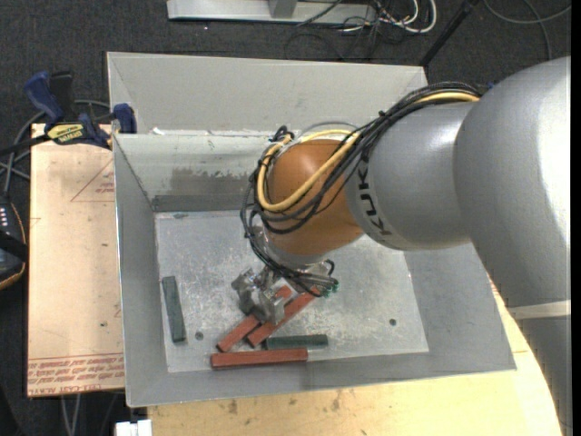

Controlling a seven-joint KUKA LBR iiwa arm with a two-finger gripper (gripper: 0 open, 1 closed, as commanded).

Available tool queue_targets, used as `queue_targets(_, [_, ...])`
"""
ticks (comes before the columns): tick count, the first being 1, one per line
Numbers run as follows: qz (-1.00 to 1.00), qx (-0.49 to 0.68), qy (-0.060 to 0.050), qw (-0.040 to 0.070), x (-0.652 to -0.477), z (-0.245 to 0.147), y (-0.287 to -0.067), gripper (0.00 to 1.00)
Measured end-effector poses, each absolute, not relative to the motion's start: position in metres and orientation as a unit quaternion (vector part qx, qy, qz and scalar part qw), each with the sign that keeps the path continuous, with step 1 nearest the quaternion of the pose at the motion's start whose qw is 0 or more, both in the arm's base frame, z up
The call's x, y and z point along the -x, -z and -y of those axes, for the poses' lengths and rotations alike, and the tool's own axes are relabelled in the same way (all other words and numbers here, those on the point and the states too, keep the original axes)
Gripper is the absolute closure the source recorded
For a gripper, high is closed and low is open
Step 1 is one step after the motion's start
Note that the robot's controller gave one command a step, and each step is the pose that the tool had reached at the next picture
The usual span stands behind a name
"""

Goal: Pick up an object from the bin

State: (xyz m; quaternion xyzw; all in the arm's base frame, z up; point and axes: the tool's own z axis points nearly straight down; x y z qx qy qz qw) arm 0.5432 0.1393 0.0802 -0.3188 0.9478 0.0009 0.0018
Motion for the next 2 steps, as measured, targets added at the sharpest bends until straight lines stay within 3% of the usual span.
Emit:
queue_targets(1, [-0.948,0.319,-0.001,0.002,-0.543,-0.1393,-0.0794,0.0])
queue_targets(2, [-0.948,0.319,-0.001,0.002,-0.5435,-0.1391,-0.0808,1.0])
